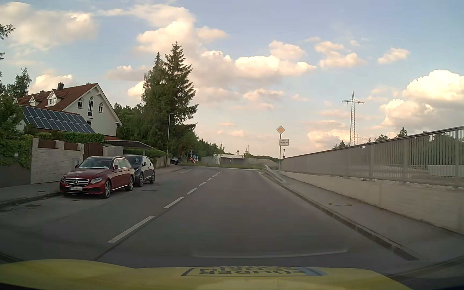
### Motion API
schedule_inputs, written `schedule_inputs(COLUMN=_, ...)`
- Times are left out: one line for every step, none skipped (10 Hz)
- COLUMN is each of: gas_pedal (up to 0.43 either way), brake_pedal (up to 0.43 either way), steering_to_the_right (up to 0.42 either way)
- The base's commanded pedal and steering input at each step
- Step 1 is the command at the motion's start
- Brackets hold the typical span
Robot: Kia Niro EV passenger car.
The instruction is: Follow the waypoints while adhering to traffic rules and regulations
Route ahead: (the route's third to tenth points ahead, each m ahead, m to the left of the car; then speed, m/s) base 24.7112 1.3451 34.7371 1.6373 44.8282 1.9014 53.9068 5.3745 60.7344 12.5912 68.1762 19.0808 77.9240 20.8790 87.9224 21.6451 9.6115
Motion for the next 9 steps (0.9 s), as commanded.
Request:
schedule_inputs(gas_pedal=0.067, brake_pedal=0.000, steering_to_the_right=0.003)
schedule_inputs(gas_pedal=0.067, brake_pedal=0.000, steering_to_the_right=0.003)
schedule_inputs(gas_pedal=0.067, brake_pedal=0.000, steering_to_the_right=0.001)
schedule_inputs(gas_pedal=0.067, brake_pedal=0.000, steering_to_the_right=0.000)
schedule_inputs(gas_pedal=0.067, brake_pedal=0.000, steering_to_the_right=0.000)
schedule_inputs(gas_pedal=0.067, brake_pedal=0.000, steering_to_the_right=0.000)
schedule_inputs(gas_pedal=0.067, brake_pedal=0.000, steering_to_the_right=0.000)
schedule_inputs(gas_pedal=0.067, brake_pedal=0.000, steering_to_the_right=0.000)
schedule_inputs(gas_pedal=0.067, brake_pedal=0.000, steering_to_the_right=0.000)
